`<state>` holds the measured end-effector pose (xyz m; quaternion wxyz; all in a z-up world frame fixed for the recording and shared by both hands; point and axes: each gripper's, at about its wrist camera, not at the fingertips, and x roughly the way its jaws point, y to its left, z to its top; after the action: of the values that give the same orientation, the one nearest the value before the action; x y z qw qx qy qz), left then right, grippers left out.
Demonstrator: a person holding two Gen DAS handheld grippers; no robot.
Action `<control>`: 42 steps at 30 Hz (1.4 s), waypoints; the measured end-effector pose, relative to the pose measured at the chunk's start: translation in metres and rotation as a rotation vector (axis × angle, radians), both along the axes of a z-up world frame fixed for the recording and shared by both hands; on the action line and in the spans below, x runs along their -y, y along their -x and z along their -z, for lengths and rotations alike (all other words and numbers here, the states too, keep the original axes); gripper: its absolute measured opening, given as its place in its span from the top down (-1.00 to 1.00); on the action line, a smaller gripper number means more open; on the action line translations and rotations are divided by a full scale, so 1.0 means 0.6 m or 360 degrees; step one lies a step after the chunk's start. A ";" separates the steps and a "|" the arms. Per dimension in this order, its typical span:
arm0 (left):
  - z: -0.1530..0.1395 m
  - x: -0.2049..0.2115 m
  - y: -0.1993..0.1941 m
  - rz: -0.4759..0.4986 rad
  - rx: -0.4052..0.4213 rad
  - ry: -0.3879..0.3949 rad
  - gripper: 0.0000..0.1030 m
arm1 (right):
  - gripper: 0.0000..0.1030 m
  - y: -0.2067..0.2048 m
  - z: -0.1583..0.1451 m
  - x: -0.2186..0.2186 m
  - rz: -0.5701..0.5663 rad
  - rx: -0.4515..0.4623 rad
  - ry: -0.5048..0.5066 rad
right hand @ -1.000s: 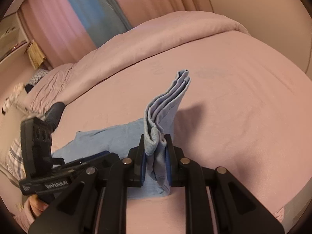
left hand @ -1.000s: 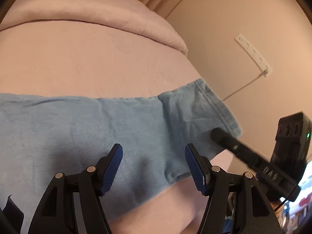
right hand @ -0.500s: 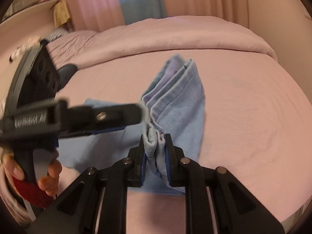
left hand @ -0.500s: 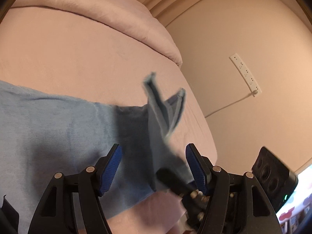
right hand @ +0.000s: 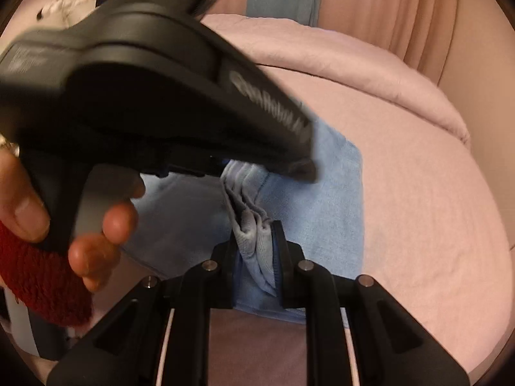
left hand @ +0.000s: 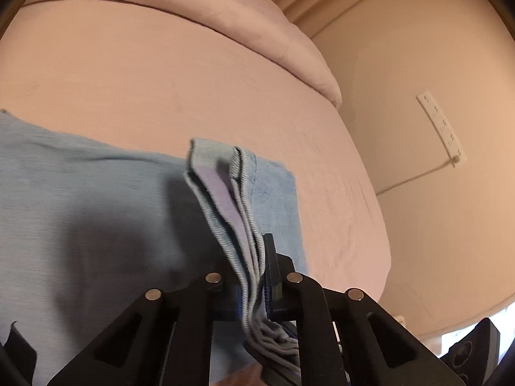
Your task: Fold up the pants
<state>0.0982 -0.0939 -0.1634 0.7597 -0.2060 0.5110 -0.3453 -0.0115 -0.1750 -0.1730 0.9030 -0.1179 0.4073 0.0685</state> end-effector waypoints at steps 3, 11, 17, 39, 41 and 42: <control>-0.010 -0.032 0.002 -0.0032 0.0052 0.0013 0.89 | 0.67 -0.002 -0.009 -0.014 -0.0032 0.0031 -0.0010; -0.023 -0.129 0.002 -0.0129 0.0146 -0.0027 0.89 | 0.67 -0.006 -0.028 -0.089 -0.0204 0.0105 0.0022; -0.003 -0.191 -0.005 -0.0235 0.0114 -0.0079 0.89 | 0.67 -0.017 -0.010 -0.145 -0.0329 0.0075 0.0004; 0.020 -0.290 -0.006 -0.0351 0.0098 -0.0418 0.31 | 0.21 -0.099 0.026 -0.117 -0.0478 -0.0318 -0.0324; 0.004 -0.303 0.002 -0.0376 0.0150 -0.0425 0.30 | 0.21 -0.104 0.002 -0.086 -0.0491 -0.0338 -0.0491; -0.001 -0.306 0.006 -0.0373 0.0169 -0.0416 0.30 | 0.20 -0.106 -0.011 -0.067 -0.0495 -0.0339 -0.0578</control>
<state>0.0944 0.0899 -0.1627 0.8410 -0.1450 0.4833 -0.1955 0.0521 -0.1347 -0.1663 0.8400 -0.0072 0.4582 0.2905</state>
